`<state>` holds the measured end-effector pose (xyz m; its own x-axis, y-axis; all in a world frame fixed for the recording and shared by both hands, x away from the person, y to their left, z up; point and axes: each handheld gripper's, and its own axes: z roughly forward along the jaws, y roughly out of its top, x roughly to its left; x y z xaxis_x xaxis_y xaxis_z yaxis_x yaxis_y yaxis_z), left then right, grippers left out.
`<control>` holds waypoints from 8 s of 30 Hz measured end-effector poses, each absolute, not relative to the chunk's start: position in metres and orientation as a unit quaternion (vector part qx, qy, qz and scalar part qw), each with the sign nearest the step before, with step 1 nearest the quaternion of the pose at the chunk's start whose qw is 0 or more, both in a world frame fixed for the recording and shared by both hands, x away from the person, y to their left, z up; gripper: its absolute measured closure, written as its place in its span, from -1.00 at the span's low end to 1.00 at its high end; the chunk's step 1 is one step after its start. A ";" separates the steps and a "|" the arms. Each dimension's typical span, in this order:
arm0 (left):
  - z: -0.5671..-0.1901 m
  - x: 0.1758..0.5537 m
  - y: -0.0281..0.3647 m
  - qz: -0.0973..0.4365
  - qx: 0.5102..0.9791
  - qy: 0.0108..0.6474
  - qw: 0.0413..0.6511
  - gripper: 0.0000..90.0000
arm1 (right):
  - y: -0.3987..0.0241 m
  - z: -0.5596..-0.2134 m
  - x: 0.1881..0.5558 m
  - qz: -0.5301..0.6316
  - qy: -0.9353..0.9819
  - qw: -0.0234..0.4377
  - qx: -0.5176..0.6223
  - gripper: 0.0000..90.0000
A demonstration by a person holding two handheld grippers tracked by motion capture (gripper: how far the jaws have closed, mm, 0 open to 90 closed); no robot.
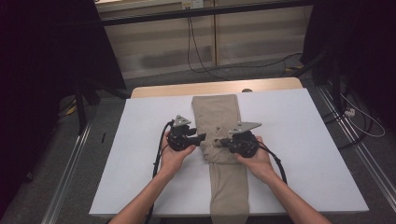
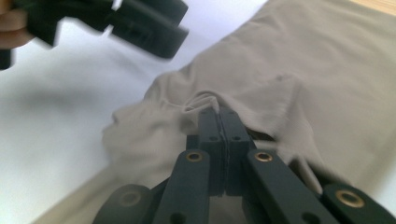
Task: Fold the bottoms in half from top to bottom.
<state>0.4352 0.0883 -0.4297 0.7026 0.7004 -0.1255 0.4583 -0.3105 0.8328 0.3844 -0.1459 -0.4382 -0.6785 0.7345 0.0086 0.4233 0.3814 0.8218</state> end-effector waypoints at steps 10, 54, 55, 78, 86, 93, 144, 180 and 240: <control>-0.422 0.444 0.041 0.112 0.821 0.300 0.473 0.20 | -0.188 -0.441 0.350 0.429 0.814 0.160 0.357 1.00; -0.458 0.334 0.051 0.032 0.912 0.124 0.391 0.88 | -0.191 -0.462 0.270 0.382 0.857 0.110 0.329 0.66; -0.458 0.332 0.052 0.029 0.910 0.130 0.392 0.95 | -0.191 -0.462 0.270 0.380 0.857 0.113 0.331 0.78; -0.451 0.238 0.089 -0.059 0.911 0.144 0.382 0.98 | -0.182 -0.452 0.194 0.417 0.856 0.052 0.300 0.97; -0.447 0.236 0.088 -0.055 0.903 0.136 0.404 0.68 | -0.183 -0.448 0.198 0.429 0.845 0.059 0.314 0.43; -0.455 0.261 0.076 0.008 0.914 0.132 0.382 0.50 | -0.171 -0.457 0.222 0.385 0.864 0.104 0.309 0.43; -0.453 0.390 0.080 0.117 0.870 0.200 0.436 0.16 | -0.174 -0.456 0.349 0.391 0.851 0.175 0.303 0.39; -0.453 0.399 0.083 0.079 0.856 0.269 0.435 0.82 | -0.182 -0.460 0.357 0.389 0.847 0.183 0.313 0.55; -0.424 0.211 0.121 -0.052 0.870 0.178 0.456 0.82 | -0.188 -0.427 0.164 0.457 0.843 0.052 0.279 0.89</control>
